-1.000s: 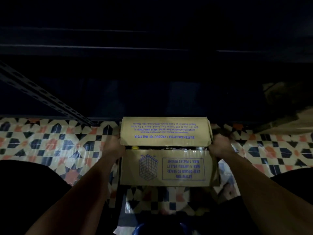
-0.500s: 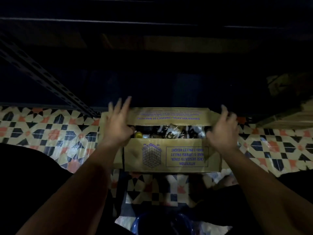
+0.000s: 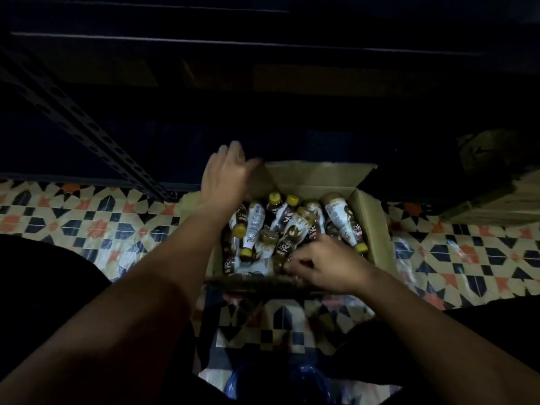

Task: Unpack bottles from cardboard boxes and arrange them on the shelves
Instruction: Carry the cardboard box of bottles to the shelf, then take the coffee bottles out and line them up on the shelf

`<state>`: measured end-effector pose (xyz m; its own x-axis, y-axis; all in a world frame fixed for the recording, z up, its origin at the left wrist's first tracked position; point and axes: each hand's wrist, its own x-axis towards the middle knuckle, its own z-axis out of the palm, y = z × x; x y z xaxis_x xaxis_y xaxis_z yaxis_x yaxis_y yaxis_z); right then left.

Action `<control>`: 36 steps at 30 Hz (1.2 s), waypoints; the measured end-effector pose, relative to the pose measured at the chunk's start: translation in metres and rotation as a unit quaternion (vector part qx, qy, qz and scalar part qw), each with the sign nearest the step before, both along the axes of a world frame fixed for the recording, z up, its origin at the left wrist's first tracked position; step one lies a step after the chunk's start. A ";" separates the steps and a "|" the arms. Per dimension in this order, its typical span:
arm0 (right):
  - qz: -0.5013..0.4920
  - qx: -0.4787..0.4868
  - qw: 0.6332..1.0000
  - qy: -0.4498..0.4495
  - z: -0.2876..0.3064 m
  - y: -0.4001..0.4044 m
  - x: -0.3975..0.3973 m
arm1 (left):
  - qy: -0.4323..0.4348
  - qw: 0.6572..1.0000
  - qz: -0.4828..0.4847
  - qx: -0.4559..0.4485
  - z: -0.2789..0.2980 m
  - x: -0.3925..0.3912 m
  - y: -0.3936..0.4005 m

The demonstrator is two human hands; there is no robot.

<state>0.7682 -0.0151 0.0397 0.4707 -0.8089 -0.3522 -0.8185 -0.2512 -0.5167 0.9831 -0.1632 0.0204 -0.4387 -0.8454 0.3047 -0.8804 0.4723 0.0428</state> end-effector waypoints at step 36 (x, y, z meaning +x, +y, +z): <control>0.094 -0.151 0.947 0.268 -0.117 -0.030 0.009 | -0.038 0.965 -0.031 0.259 -0.095 0.040 0.041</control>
<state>0.7775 -0.0456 -0.0774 0.4350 -0.8310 -0.3467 -0.8693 -0.4879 0.0787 1.0235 -0.1222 -0.0748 -0.4978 -0.8471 -0.1860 -0.8610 0.4568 0.2235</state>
